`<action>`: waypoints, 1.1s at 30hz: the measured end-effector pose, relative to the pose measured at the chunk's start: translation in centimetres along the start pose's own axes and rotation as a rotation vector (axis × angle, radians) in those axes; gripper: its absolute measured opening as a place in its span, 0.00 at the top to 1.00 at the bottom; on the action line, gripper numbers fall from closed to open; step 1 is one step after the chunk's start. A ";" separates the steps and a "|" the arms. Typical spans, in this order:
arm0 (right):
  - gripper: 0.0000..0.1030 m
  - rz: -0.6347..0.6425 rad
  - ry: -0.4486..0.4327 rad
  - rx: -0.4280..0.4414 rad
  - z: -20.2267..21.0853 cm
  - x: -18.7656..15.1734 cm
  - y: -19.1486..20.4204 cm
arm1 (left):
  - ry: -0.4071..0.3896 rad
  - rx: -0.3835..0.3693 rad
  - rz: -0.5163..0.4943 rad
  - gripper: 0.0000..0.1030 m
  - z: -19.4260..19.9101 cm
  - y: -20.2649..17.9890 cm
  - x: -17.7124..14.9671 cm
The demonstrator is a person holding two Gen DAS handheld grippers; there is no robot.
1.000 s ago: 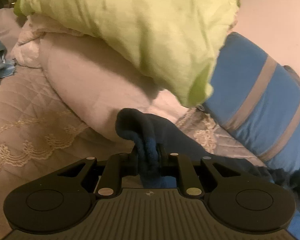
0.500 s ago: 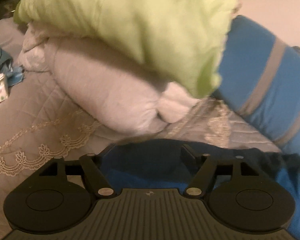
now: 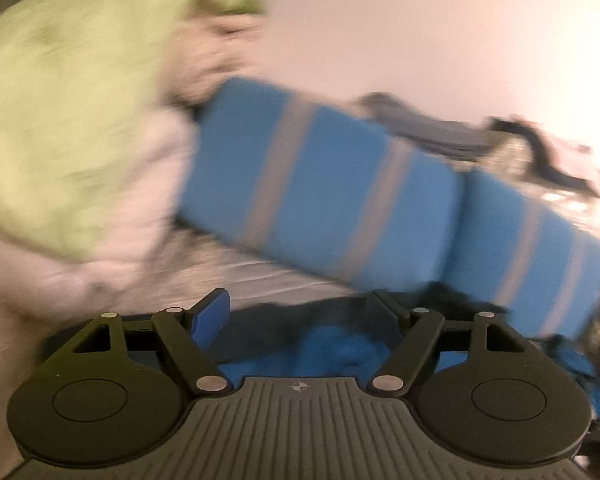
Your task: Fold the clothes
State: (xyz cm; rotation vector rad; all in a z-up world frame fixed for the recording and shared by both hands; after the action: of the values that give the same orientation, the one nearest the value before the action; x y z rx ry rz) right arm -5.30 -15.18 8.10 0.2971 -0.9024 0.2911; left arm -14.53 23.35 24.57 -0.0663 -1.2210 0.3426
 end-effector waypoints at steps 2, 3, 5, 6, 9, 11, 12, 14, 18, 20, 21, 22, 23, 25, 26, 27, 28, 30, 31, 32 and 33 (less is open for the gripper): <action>0.00 -0.019 -0.044 0.013 0.7 0.2 -0.6 | 0.006 -0.085 -0.027 0.26 -0.7 -4.1 -0.4; 0.00 -0.032 -0.067 0.020 1.0 0.3 -0.9 | 0.009 -0.120 -0.047 0.26 -1.3 -6.0 -1.2; 0.00 -0.041 -0.102 0.021 1.7 0.6 -2.5 | 0.014 -0.181 -0.091 0.26 -2.6 -10.1 -2.7; 0.00 -0.039 -0.116 0.016 2.1 0.9 -3.6 | 0.024 -0.207 -0.100 0.26 -3.4 -11.7 -3.5; 0.00 -0.033 -0.155 -0.001 3.1 1.6 -7.1 | 0.070 -0.308 -0.105 0.26 -5.4 -16.3 -6.1; 0.00 -0.028 -0.181 -0.011 3.8 2.1 -9.4 | 0.091 -0.378 -0.089 0.26 -6.8 -18.6 -7.6; 0.00 -0.026 -0.194 -0.017 4.2 2.3 -10.6 | 0.098 -0.409 -0.080 0.26 -7.4 -19.7 -8.4; 0.00 -0.021 -0.220 -0.028 4.9 2.8 -12.9 | 0.107 -0.450 -0.066 0.26 -8.7 -21.2 -9.7; 0.00 0.013 -0.243 -0.064 5.4 3.9 -17.8 | 0.136 -0.501 -0.035 0.26 -10.8 -22.2 -12.1; 0.01 0.064 -0.212 -0.102 4.4 4.7 -20.8 | 0.152 -0.523 -0.020 0.26 -11.8 -22.4 -13.3; 0.01 0.089 -0.197 -0.122 3.9 5.1 -22.3 | 0.149 -0.527 -0.023 0.26 -12.0 -22.3 -13.6; 0.02 0.115 -0.182 -0.141 3.4 5.5 -23.8 | 0.146 -0.531 -0.026 0.26 -12.3 -22.1 -13.9; 0.03 0.141 -0.166 -0.160 2.9 5.9 -25.3 | 0.143 -0.534 -0.030 0.26 -12.5 -22.0 -14.2; 0.08 0.181 -0.140 -0.174 1.6 6.6 -27.6 | 0.136 -0.511 -0.046 0.26 -12.8 -21.5 -14.4; 0.09 0.197 -0.129 -0.172 0.9 7.0 -28.5 | 0.141 -0.490 -0.058 0.26 -13.1 -21.6 -14.6; 0.09 0.214 -0.120 -0.172 0.0 7.3 -29.1 | 0.147 -0.470 -0.070 0.26 -13.5 -21.6 -14.8; 0.11 0.231 -0.111 -0.172 -0.9 7.6 -29.8 | 0.153 -0.454 -0.084 0.26 -13.7 -21.6 -14.9; 0.13 0.239 -0.085 -0.164 -3.3 8.4 -30.6 | 0.158 -0.423 -0.111 0.26 -14.1 -21.6 -15.2; 0.15 0.240 -0.077 -0.162 -4.2 8.6 -31.0 | 0.160 -0.408 -0.126 0.26 -14.3 -21.7 -15.3; 0.16 0.240 -0.069 -0.159 -5.2 8.9 -31.3 | 0.166 -0.397 -0.139 0.26 -14.5 -21.7 -15.4; 0.17 0.243 -0.057 -0.150 -6.4 9.2 -31.7 | 0.173 -0.389 -0.142 0.26 -14.7 -21.7 -15.5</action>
State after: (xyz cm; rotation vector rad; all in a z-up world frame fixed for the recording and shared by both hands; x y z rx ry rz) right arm 16.33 -40.83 7.61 0.0567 -1.0124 0.4388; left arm -0.68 0.20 10.37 -0.3363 -1.0992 -0.0284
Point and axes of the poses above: each gripper's, at about its wrist camera, not at the fingertips, and z roughly against the way its jaws point, y to its left, x to its top, the point moved 1 cm from there along -z, roughly the way its jaws point, and after that the axes turned 8 degrees about -y, right-handed, at the moved point
